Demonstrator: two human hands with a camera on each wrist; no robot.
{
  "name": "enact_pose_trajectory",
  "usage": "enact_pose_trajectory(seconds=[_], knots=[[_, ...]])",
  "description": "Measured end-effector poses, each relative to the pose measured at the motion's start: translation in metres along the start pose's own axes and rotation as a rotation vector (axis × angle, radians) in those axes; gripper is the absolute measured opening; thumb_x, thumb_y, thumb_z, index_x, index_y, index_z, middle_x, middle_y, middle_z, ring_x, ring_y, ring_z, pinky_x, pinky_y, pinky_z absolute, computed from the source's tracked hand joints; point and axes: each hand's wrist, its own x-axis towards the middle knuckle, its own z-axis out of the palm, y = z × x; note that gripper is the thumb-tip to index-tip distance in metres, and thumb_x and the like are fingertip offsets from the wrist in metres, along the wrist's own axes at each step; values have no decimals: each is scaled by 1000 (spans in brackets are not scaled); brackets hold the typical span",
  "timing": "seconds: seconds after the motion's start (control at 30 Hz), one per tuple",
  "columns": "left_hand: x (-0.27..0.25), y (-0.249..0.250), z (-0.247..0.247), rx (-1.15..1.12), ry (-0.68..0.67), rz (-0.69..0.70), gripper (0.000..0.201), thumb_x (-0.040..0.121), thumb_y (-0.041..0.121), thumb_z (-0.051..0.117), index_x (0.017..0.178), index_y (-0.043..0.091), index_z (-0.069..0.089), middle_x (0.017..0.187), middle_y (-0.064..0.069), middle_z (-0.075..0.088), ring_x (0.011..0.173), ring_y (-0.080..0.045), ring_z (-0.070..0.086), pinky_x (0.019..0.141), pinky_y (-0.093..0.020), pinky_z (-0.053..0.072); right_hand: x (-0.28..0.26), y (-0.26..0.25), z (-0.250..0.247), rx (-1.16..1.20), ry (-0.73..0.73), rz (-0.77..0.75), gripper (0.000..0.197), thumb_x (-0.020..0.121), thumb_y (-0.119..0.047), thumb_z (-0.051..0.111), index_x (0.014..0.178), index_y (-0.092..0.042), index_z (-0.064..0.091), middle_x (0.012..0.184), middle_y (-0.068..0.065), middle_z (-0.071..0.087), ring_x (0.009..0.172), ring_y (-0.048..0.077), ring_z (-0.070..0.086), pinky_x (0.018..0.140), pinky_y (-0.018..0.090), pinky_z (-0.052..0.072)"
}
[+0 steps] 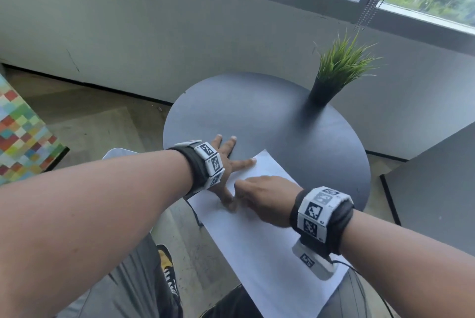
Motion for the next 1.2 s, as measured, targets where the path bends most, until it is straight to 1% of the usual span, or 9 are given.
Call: enact_pose_trajectory(seconds=[0.13,0.2,0.3,0.4,0.5,0.7,0.9,1.1,1.2], knots=[[-1,1,-2,-14,-12,5,125,54,85,69,144,61,-15,160,-8,-28,147,-41,-19,109,-70,18,7,33,-11,5,145,244,14,98,-28,41,108,-19,46,104,8,62,95,33,60,70,37,47],[0,2,-2,1,-14,0,126,52,86,68,143,62,-16,160,-8,-28,147,-42,-19,109,-70,18,4,21,-7,3,100,168,19,94,-19,43,113,-16,45,106,8,61,96,32,59,69,34,41],[0,2,-1,13,-20,-9,128,48,90,66,141,63,-19,159,-8,-30,146,-42,-20,111,-70,16,-7,0,0,28,-25,-4,17,91,-14,49,108,-17,48,102,4,60,95,29,57,75,37,44],[1,2,-3,19,-21,-5,127,51,87,68,141,63,-17,160,-10,-27,147,-43,-17,112,-68,17,3,23,-11,24,32,149,21,94,-22,47,115,-20,47,109,5,61,97,29,58,76,38,49],[1,4,-5,25,-16,-10,126,53,85,69,141,63,-18,161,-10,-25,147,-44,-15,113,-68,18,8,41,-19,28,127,297,19,97,-32,39,108,-18,47,105,11,63,90,34,59,75,40,51],[0,4,-9,35,-33,-12,126,50,88,68,141,64,-17,161,-11,-24,147,-45,-14,113,-67,18,-8,4,-2,7,-21,49,18,94,-17,48,111,-18,49,108,2,60,98,27,55,78,38,46],[-7,9,-16,73,12,56,118,63,77,72,152,51,-1,163,-8,-15,149,-37,2,108,-62,32,-13,34,-12,108,121,369,23,98,-34,38,110,-19,50,104,10,63,93,33,57,78,39,50],[-16,10,-1,17,-4,35,132,54,85,69,152,47,-12,163,-1,-16,150,-32,-12,112,-62,23,-12,30,-12,134,132,432,22,99,-36,37,107,-18,46,96,10,58,84,34,56,74,40,52],[-17,10,-2,17,1,34,135,53,84,71,151,48,-14,163,-3,-20,150,-32,-14,111,-63,23,-12,21,-8,87,120,348,18,98,-31,35,106,-17,44,99,7,60,84,31,52,71,37,47]])
